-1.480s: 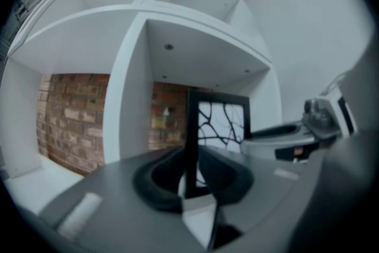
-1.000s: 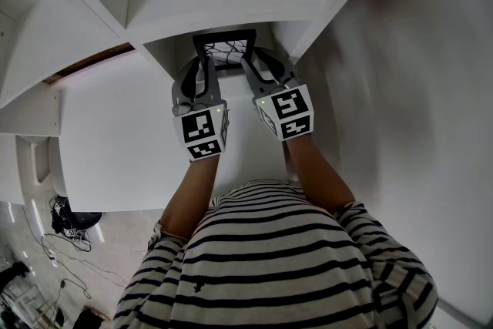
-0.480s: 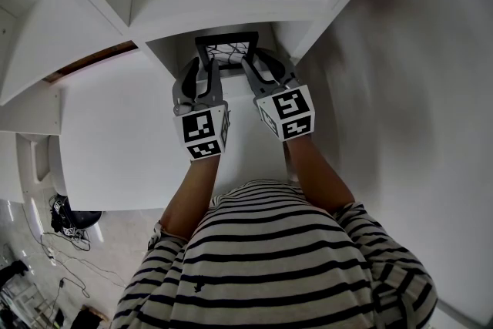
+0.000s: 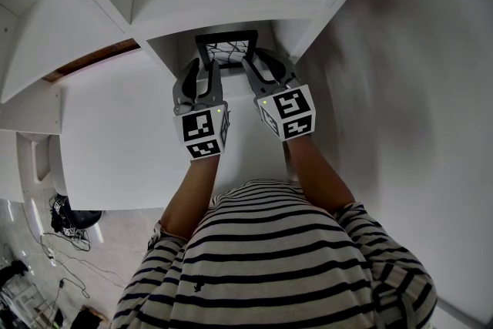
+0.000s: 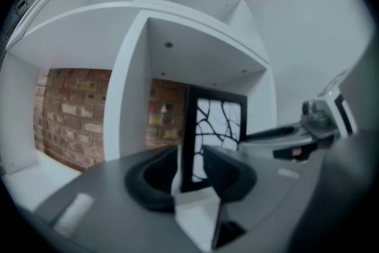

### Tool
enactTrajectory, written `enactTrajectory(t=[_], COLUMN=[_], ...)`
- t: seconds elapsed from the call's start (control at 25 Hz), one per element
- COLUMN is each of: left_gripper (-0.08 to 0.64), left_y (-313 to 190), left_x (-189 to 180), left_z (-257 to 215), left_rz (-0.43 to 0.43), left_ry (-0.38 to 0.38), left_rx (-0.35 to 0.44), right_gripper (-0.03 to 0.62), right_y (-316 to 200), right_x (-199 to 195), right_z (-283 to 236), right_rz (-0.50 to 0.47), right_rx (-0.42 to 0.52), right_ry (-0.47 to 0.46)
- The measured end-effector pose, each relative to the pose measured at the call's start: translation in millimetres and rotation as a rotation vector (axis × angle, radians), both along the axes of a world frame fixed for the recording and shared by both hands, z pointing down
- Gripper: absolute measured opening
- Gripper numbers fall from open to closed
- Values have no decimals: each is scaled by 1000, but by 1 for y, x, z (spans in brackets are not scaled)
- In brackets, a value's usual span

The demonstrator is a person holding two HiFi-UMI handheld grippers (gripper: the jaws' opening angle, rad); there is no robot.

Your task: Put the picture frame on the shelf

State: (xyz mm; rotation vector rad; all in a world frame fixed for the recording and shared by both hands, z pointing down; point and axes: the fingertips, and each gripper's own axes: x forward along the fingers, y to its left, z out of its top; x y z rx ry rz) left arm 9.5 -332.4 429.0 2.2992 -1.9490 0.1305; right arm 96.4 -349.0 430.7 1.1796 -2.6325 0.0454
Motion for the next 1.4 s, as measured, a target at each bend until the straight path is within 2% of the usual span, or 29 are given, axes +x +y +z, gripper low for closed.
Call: enactTrajectory(t=[0.96, 1.24, 1.4], left_gripper=[121, 121, 116], left_y=[42, 62, 76], left_x=[11, 10, 18], left_z=[1, -1, -9], left_rz=[51, 121, 257], left_ry=[66, 156, 247], left_rx=[-10, -10, 51], right_gripper=[87, 87, 87], right_y=[40, 64, 79], right_x=[3, -7, -17], right_z=[-7, -9, -10], right_rz=[-21, -52, -73], right_rx=[-11, -35, -38], right_ry=[-32, -89, -133])
